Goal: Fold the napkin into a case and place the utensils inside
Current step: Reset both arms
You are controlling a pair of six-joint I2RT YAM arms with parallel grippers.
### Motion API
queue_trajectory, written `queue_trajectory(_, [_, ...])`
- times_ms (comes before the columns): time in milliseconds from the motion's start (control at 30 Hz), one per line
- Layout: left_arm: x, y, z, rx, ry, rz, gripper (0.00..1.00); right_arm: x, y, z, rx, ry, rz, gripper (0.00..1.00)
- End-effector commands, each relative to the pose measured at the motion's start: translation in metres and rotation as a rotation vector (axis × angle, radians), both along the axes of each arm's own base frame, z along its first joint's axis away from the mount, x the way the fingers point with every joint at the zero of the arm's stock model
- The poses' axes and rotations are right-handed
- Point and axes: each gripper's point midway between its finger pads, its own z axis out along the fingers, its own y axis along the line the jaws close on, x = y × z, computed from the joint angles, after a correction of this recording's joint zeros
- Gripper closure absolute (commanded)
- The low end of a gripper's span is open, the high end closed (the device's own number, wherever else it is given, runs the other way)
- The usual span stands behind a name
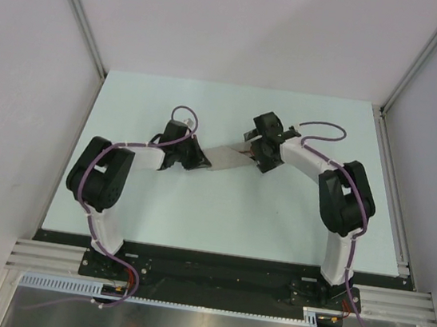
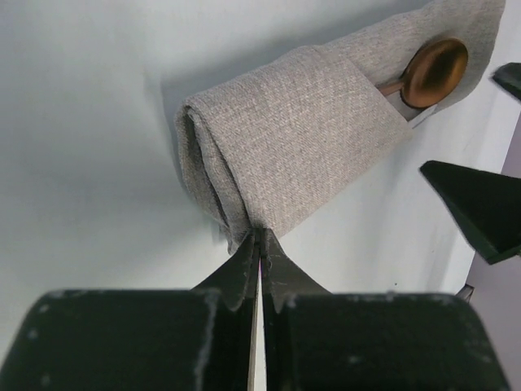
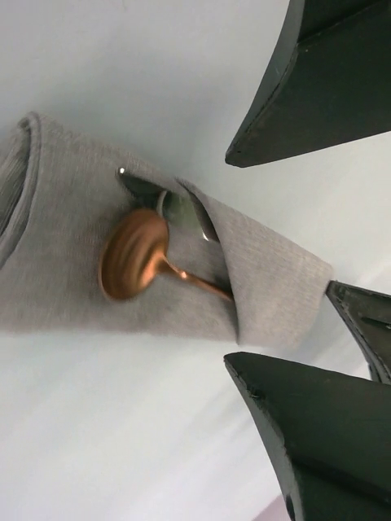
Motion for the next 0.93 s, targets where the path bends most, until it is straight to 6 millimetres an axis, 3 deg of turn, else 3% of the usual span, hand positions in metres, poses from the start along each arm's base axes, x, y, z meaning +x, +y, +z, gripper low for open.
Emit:
queue_trajectory(0, [0.005, -0.002, 0.041, 0.005, -0.114, -0.03, 0.95, 0.014, -0.024, 0.069, -0.064, -0.174, 0.025, 0.0])
queue_trajectory(67, [0.005, -0.001, 0.063, 0.002, -0.156, -0.031, 0.87, 0.013, -0.036, 0.079, -0.122, -0.207, 0.038, 0.0])
queue_trajectory(133, [0.002, 0.001, 0.078, 0.003, -0.192, -0.037, 0.78, 0.016, -0.049, 0.103, -0.219, -0.284, 0.145, 0.0])
queue_trajectory(167, [0.001, 0.002, 0.099, -0.008, -0.242, -0.036, 0.7, 0.015, -0.055, 0.11, -0.263, -0.304, 0.183, 0.0])
queue_trajectory(233, [-0.005, 0.0, 0.115, -0.016, -0.284, -0.053, 0.64, 0.014, -0.06, 0.142, -0.384, -0.448, 0.342, 0.0])
queue_trajectory(267, [-0.009, -0.001, 0.133, -0.024, -0.331, -0.062, 0.51, 0.004, -0.065, 0.13, -0.426, -0.44, 0.399, 0.0])
queue_trajectory(300, [-0.015, -0.007, 0.141, -0.02, -0.352, -0.087, 0.38, -0.001, -0.066, 0.133, -0.448, -0.47, 0.44, 0.0])
queue_trajectory(333, [-0.02, -0.01, 0.149, -0.004, -0.398, -0.117, 0.3, -0.007, -0.059, 0.168, -0.477, -0.611, 0.534, 0.0])
queue_trajectory(367, [-0.031, -0.02, 0.169, -0.019, -0.473, -0.155, 0.24, -0.021, -0.06, 0.154, -0.499, -0.61, 0.59, 0.0])
queue_trajectory(400, [-0.038, -0.026, 0.182, -0.025, -0.526, -0.18, 0.2, -0.029, -0.059, 0.161, -0.518, -0.655, 0.631, 0.0])
queue_trajectory(433, [-0.049, -0.028, 0.181, -0.005, -0.571, -0.22, 0.15, -0.042, -0.049, 0.181, -0.525, -0.752, 0.709, 0.0])
queue_trajectory(467, [-0.064, -0.041, 0.186, -0.004, -0.614, -0.266, 0.11, -0.054, -0.051, 0.169, -0.526, -0.748, 0.749, 0.0])
queue_trajectory(500, [-0.075, -0.042, 0.207, -0.017, -0.7, -0.271, 0.09, -0.061, -0.052, 0.165, -0.521, -0.751, 0.767, 0.0])
queue_trajectory(533, [-0.084, -0.04, 0.196, 0.011, -0.71, -0.271, 0.08, -0.069, -0.056, 0.171, -0.492, -0.761, 0.731, 0.0])
queue_trajectory(567, [-0.097, -0.046, 0.197, -0.008, -0.734, -0.297, 0.05, -0.075, -0.059, 0.166, -0.479, -0.746, 0.732, 0.0])
queue_trajectory(600, [-0.109, -0.045, 0.194, -0.03, -0.763, -0.301, 0.01, -0.086, -0.063, 0.143, -0.476, -0.698, 0.756, 0.0])
queue_trajectory(633, [-0.112, -0.043, 0.193, -0.037, -0.77, -0.285, 0.0, -0.095, -0.062, 0.142, -0.443, -0.71, 0.764, 0.0])
queue_trajectory(733, [-0.13, -0.047, 0.19, -0.113, -0.778, -0.301, 0.0, -0.119, -0.063, 0.105, -0.375, -0.653, 0.79, 0.0])
queue_trajectory(767, [-0.134, -0.05, 0.193, -0.132, -0.791, -0.303, 0.0, -0.125, -0.06, 0.109, -0.354, -0.701, 0.802, 0.0])
queue_trajectory(833, [-0.137, -0.051, 0.194, -0.147, -0.793, -0.303, 0.0, -0.133, -0.061, 0.094, -0.321, -0.706, 0.793, 0.0])
queue_trajectory(900, [-0.138, -0.052, 0.199, -0.161, -0.801, -0.296, 0.0, -0.137, -0.06, 0.101, -0.28, -0.73, 0.788, 0.0])
